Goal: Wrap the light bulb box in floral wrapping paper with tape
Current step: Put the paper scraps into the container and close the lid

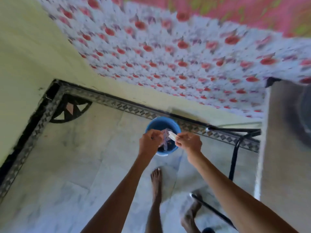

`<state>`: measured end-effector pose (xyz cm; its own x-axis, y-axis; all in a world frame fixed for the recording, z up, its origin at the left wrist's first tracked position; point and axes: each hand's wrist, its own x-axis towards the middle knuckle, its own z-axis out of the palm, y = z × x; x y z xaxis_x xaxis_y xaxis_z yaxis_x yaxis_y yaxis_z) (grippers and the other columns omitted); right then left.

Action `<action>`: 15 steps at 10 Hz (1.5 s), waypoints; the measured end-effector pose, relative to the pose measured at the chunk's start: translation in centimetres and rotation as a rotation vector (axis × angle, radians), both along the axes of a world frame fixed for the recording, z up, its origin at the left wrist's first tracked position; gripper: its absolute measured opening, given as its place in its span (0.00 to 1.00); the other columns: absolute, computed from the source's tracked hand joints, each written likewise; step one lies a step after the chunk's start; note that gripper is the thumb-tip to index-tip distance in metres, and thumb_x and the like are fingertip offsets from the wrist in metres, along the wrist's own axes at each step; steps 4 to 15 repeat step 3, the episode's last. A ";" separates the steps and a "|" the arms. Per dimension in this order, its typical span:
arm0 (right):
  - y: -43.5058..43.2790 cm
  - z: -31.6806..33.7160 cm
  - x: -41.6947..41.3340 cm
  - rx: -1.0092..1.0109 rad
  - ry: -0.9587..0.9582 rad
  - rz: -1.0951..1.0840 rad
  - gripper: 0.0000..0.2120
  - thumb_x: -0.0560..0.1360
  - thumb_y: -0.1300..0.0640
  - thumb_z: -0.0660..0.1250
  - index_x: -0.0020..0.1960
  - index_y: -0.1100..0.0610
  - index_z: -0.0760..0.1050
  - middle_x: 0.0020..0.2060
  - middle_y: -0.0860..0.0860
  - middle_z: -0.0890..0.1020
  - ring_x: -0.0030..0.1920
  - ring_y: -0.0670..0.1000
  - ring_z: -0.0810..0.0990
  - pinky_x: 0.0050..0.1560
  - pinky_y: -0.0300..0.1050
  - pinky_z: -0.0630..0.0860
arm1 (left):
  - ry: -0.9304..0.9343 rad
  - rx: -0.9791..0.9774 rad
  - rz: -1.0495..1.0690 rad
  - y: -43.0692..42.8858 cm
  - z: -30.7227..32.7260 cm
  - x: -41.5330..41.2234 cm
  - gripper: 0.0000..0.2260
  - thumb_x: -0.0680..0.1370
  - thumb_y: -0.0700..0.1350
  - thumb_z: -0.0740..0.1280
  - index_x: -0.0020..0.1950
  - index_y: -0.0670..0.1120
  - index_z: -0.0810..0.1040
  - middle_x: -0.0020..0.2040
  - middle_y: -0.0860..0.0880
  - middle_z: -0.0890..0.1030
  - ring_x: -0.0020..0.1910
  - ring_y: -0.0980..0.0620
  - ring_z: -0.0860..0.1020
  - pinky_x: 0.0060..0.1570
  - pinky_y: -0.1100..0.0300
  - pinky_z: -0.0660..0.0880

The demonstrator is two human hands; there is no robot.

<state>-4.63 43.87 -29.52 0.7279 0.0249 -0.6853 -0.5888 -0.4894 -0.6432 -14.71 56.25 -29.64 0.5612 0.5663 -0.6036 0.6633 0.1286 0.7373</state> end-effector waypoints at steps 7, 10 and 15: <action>3.3 -22.2 1.5 -0.134 0.111 -0.108 0.11 0.69 0.63 0.72 0.49 0.53 0.83 0.42 0.53 0.85 0.36 0.50 0.85 0.43 0.46 0.84 | 0.049 -0.039 -0.146 4.0 -16.7 3.5 0.04 0.77 0.42 0.69 0.49 0.49 0.82 0.42 0.52 0.84 0.44 0.51 0.83 0.52 0.50 0.80; 3.3 -22.2 1.5 -0.134 0.111 -0.108 0.11 0.69 0.63 0.72 0.49 0.53 0.83 0.42 0.53 0.85 0.36 0.50 0.85 0.43 0.46 0.84 | 0.049 -0.039 -0.146 4.0 -16.7 3.5 0.04 0.77 0.42 0.69 0.49 0.49 0.82 0.42 0.52 0.84 0.44 0.51 0.83 0.52 0.50 0.80; 3.3 -22.2 1.5 -0.134 0.111 -0.108 0.11 0.69 0.63 0.72 0.49 0.53 0.83 0.42 0.53 0.85 0.36 0.50 0.85 0.43 0.46 0.84 | 0.049 -0.039 -0.146 4.0 -16.7 3.5 0.04 0.77 0.42 0.69 0.49 0.49 0.82 0.42 0.52 0.84 0.44 0.51 0.83 0.52 0.50 0.80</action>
